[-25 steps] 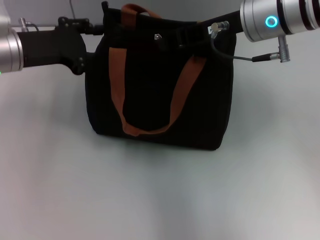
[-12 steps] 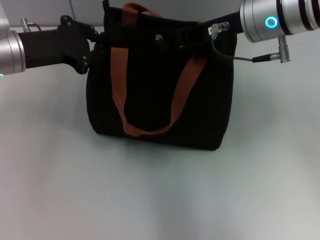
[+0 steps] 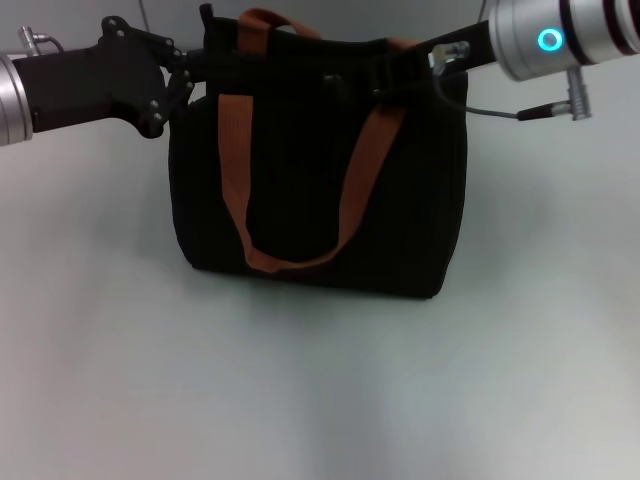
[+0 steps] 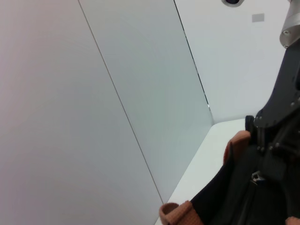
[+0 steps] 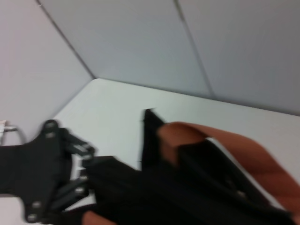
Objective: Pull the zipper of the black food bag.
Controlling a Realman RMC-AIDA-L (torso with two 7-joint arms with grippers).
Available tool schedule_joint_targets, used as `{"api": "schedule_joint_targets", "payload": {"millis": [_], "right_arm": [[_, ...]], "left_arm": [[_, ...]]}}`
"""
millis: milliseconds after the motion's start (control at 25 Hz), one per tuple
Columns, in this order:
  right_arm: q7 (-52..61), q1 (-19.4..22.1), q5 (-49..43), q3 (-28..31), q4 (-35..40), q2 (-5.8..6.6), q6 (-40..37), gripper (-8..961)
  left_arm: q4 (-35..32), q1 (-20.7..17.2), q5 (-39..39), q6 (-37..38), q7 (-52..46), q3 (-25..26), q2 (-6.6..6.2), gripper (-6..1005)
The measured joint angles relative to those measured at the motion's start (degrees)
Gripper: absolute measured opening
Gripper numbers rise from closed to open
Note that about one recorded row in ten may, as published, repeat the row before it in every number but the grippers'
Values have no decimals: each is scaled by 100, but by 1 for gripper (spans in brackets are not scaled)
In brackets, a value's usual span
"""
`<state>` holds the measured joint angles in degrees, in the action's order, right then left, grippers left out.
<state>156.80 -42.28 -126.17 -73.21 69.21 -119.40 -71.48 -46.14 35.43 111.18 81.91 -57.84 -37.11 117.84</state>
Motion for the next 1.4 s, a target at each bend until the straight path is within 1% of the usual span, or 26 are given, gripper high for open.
{"api": "schedule_joint_targets", "payload": {"millis": [80, 120, 240, 320, 480, 520, 560, 680, 720, 760, 880, 920, 960, 1000, 1040, 1080, 1120, 1160, 1280, 1320, 1360, 1400], "right_arm": [[32, 48, -112, 129, 55, 1, -56, 0], [38, 123, -182, 284, 128, 1, -124, 0], [39, 204, -267, 408, 201, 0, -189, 0], [40, 330, -477, 576, 371, -13, -283, 0], [13, 485, -555, 774, 585, -21, -370, 0], [-89, 588, -446, 930, 661, -18, -414, 0], [-89, 588, -446, 930, 661, -18, -414, 1], [-486, 769, 232, 1160, 667, -10, -490, 1], [-1002, 906, 868, 1311, 542, 1, -550, 2], [-1002, 906, 868, 1311, 542, 1, -550, 2], [-2224, 1191, 2186, 1581, 94, 14, -746, 3], [-3241, 1348, 3049, 1798, -351, 26, -1144, 68], [-3241, 1348, 3049, 1798, -351, 26, -1144, 133], [-3829, 1411, 3463, 1920, -625, 31, -1465, 198], [-4388, 1444, 3767, 2035, -950, 46, -1830, 234], [-4823, 1462, 3957, 2139, -1260, 83, -2159, 271], [-5559, 1474, 4067, 2272, -1903, 183, -2752, 307], [-5559, 1474, 4067, 2272, -1903, 183, -2752, 343], [-6446, 1492, 3904, 2278, -2671, 329, -3161, 461], [-6930, 1504, 3641, 2268, -3061, 371, -3211, 507], [-6930, 1504, 3641, 2268, -3061, 371, -3211, 552], [-7184, 1509, 3468, 2270, -3200, 371, -3202, 598]], "left_arm": [[-2, -9, -17, 38, -23, 19, -6, 27], [-4, -13, -36, 54, -41, 24, -19, 27], [-6, -41, -115, 67, -68, 27, -45, 27], [-7, -51, -141, 71, -78, 26, -53, 27], [-7, -62, -142, 75, -89, 24, -63, 27], [-14, -81, -148, 60, -92, 36, -75, 27], [-14, -81, -148, 60, -92, 36, -75, 27], [-29, -114, -157, 61, -92, 37, -43, 27], [-54, -147, -163, 62, -89, 39, -18, 27], [-54, -147, -163, 62, -89, 39, -18, 28], [-40, -183, -167, 38, -89, 38, -3, 28], [-20, -194, -168, 9, -90, 34, 4, 28], [-20, -194, -168, 9, -90, 34, 4, 28], [-18, -198, -168, 3, -94, 33, 11, 28], [-16, -202, -169, -2, -111, 31, 17, 28], [-16, -205, -169, -9, -145, 28, 23, 28], [-15, -208, -169, -26, -282, 6, 30, 28], [-15, -208, -169, -26, -282, 6, 30, 28], [-9, -251, -152, 14, -484, -21, 36, 28], [-4, -313, -149, 15, -635, -14, 51, 28], [-4, -313, -149, 15, -635, -14, 51, 28], [-3, -346, -156, 3, -764, 1, 54, 28]]}}
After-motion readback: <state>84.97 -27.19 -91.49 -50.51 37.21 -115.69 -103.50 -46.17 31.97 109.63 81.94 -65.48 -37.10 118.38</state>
